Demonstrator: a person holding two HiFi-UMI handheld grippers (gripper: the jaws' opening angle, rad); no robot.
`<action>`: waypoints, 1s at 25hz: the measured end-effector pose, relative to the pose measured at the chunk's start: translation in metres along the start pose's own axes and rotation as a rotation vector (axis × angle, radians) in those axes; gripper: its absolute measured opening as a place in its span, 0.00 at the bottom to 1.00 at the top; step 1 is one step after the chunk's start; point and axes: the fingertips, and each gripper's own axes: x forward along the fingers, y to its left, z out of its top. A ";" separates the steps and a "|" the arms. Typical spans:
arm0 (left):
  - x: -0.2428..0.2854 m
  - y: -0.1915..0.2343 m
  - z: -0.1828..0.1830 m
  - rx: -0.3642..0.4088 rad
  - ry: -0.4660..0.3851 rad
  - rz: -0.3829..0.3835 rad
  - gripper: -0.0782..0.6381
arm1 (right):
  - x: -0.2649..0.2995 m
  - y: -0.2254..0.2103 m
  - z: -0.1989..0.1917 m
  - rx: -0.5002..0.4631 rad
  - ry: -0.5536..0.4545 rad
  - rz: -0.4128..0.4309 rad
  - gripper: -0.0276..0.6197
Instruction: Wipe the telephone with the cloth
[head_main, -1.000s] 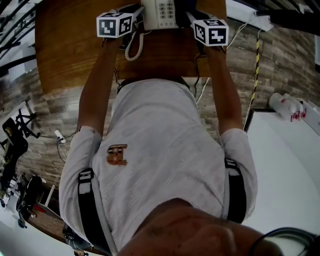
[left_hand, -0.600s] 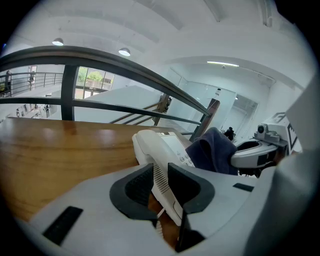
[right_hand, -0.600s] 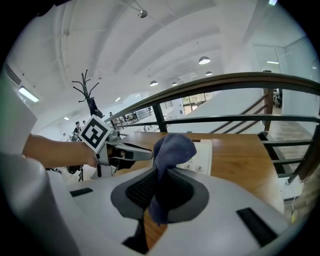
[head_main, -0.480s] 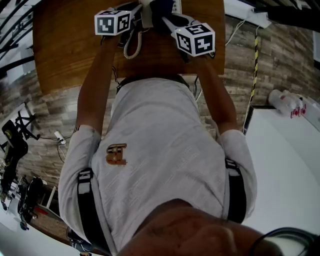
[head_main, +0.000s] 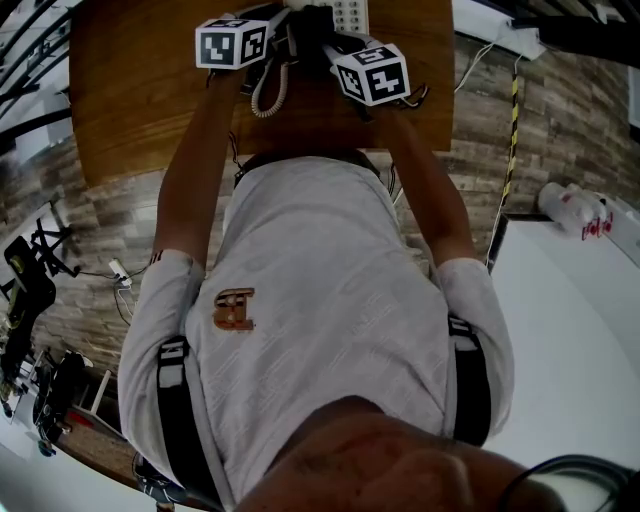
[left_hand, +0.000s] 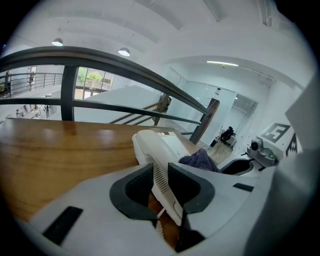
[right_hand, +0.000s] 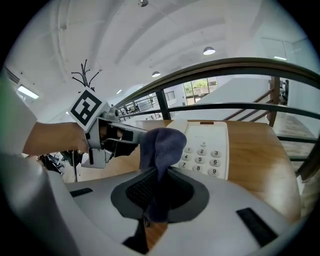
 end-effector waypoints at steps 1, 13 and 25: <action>0.000 0.000 0.000 0.000 0.000 -0.001 0.25 | -0.001 -0.005 -0.002 -0.004 0.004 -0.012 0.14; -0.002 0.001 0.001 0.015 -0.006 0.004 0.25 | -0.019 -0.063 -0.024 0.020 0.041 -0.162 0.14; -0.006 0.001 0.000 0.038 0.004 0.012 0.25 | -0.062 -0.103 -0.037 0.073 0.026 -0.275 0.14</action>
